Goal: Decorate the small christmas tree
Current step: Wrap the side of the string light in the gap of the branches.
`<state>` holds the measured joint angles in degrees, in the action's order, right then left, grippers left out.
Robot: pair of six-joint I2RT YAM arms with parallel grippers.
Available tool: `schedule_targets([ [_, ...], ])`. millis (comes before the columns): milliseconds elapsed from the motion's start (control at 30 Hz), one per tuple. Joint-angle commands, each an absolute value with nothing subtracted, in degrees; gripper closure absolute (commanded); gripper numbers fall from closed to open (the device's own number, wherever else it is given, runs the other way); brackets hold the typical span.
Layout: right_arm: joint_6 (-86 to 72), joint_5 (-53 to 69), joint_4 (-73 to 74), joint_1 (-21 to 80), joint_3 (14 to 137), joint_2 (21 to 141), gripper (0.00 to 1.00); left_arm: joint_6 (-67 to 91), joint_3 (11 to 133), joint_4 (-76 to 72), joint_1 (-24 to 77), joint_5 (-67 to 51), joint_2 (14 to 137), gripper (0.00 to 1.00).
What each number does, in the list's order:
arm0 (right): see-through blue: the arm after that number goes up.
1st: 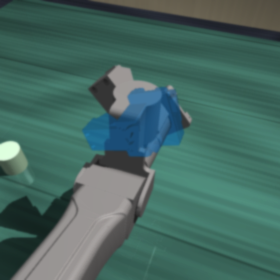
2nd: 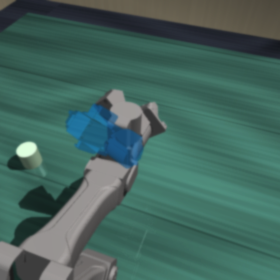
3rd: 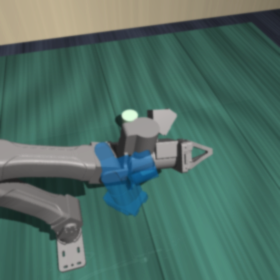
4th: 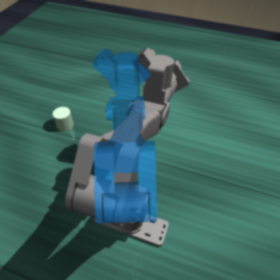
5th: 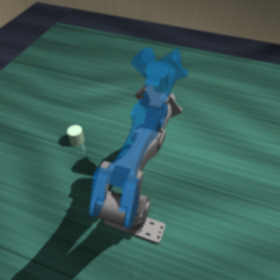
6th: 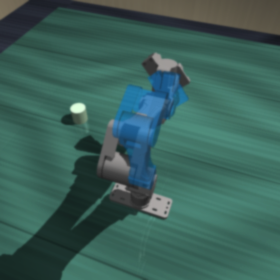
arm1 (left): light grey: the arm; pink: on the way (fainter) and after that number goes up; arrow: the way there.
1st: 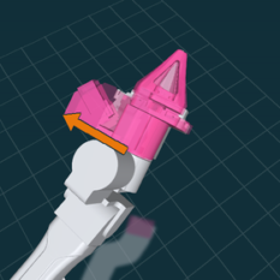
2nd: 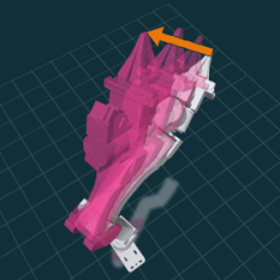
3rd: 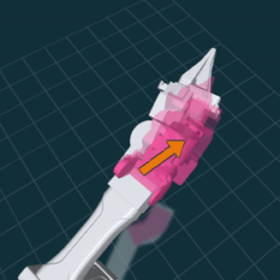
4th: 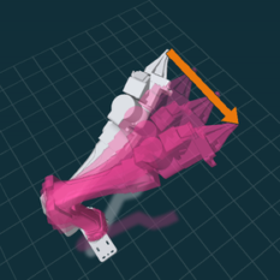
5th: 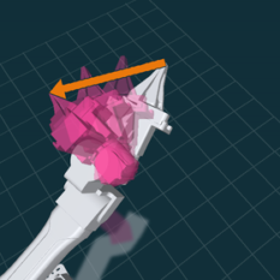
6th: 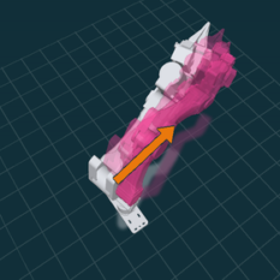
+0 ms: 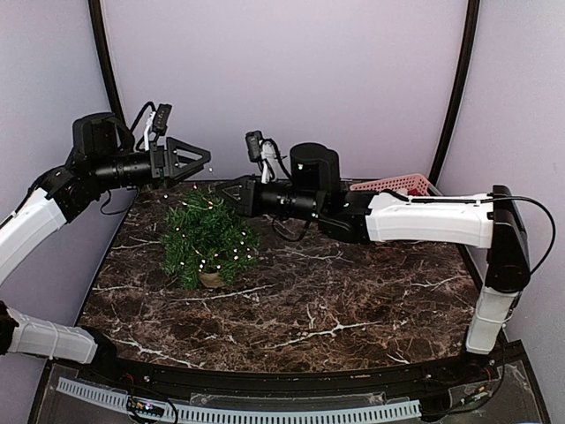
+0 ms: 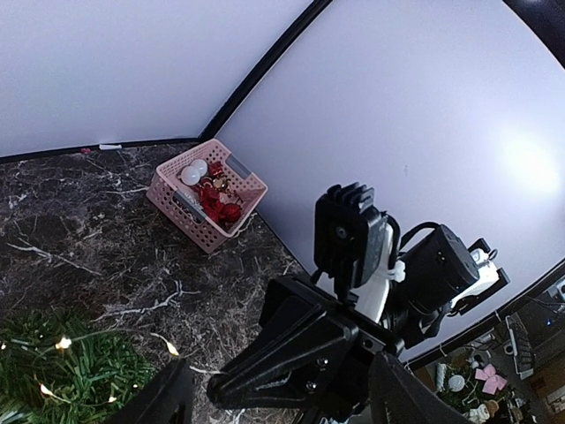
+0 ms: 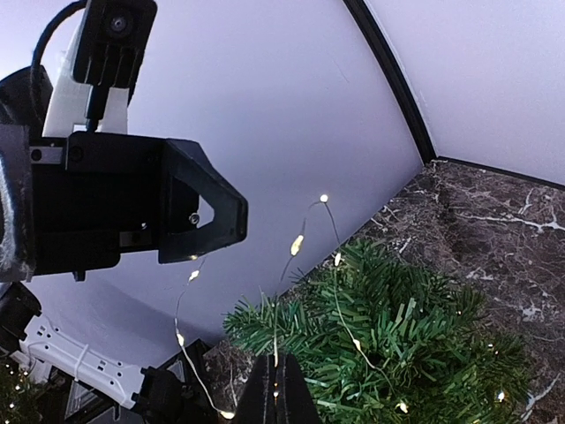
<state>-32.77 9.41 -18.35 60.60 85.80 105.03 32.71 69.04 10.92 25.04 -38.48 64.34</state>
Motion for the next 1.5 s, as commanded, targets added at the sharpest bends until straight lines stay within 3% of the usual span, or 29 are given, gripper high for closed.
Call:
schedule_targets([
  [0,-29.79,10.10,-18.03,61.51,88.76,104.62,1.00,36.14,68.10,7.92,25.38,-39.14,65.14,0.31],
  [567,-27.31,10.72,-18.26,62.87,90.41,105.16,1.00,36.91,66.69,11.85,26.32,-36.13,67.20,0.50],
  [800,-27.21,9.52,-16.96,63.10,90.78,106.03,1.00,39.82,65.08,6.79,26.62,-36.40,66.78,0.84],
  [833,-27.33,8.90,-16.96,63.11,90.53,105.93,1.00,40.30,64.72,6.27,26.63,-36.04,66.37,0.93],
  [933,-28.09,6.14,-17.96,63.09,88.77,104.88,1.00,40.48,64.22,6.12,26.53,-34.44,65.53,1.00],
  [967,-28.31,5.41,-18.72,63.08,87.83,104.33,0.95,40.22,64.02,6.36,26.49,-33.13,65.07,1.00],
  [1100,-30.87,3.48,-23.84,63.15,82.99,101.36,0.53,39.64,64.13,5.78,26.47,-30.18,64.73,1.00],
  [1200,-33.74,1.11,-28.43,64.09,78.58,99.63,0.33,40.69,64.05,3.62,26.26,-29.42,65.05,1.00],
  [1300,-35.38,-1.84,-32.12,66.26,76.61,99.32,0.24,41.85,63.54,0.74,25.98,-28.48,65.28,1.00],
  [1467,-39.57,-4.81,-36.29,68.53,77.23,101.57,0.21,43.02,62.25,-2.02,25.84,-26.46,64.68,1.00],
])
